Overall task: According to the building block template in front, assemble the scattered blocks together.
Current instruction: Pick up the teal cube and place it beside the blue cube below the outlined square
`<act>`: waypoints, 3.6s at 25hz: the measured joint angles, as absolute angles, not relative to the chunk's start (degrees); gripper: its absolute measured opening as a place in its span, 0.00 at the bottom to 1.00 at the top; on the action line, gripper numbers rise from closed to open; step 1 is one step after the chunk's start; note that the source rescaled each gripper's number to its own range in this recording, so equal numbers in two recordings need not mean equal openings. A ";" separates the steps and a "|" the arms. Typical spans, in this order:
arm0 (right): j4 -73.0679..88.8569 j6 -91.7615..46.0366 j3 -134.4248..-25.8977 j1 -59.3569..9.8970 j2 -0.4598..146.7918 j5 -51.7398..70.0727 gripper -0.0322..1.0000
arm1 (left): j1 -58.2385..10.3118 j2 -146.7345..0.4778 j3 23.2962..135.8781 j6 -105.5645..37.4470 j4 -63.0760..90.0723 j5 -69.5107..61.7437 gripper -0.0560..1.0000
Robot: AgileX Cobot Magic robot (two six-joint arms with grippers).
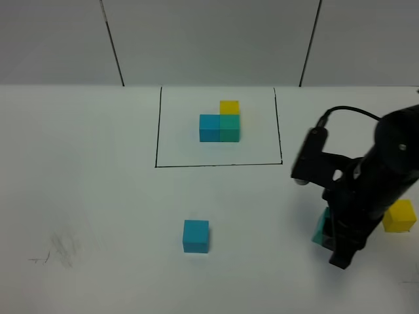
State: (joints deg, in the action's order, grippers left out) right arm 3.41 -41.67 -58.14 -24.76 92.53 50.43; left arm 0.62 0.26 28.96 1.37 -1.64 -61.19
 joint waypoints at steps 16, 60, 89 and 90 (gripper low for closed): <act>0.82 -52.08 -78.69 -38.22 113.38 52.65 0.33 | 0.62 0.26 28.96 1.37 -1.64 -61.19 0.41; 2.18 -48.73 -87.43 -41.90 123.04 52.61 0.33 | 0.62 0.26 28.96 1.37 -1.69 -61.19 0.41; 4.50 -48.80 -87.51 -41.90 125.52 50.74 0.33 | 0.62 0.26 28.96 1.37 -1.69 -61.19 0.41; 4.50 -48.70 -87.51 -41.90 125.52 50.74 0.33 | 0.62 0.26 28.96 1.37 -1.69 -61.19 0.41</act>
State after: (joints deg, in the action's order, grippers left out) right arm 4.50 -48.70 -87.51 -41.90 125.52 50.74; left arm 0.62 0.26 28.96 1.37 -1.69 -61.19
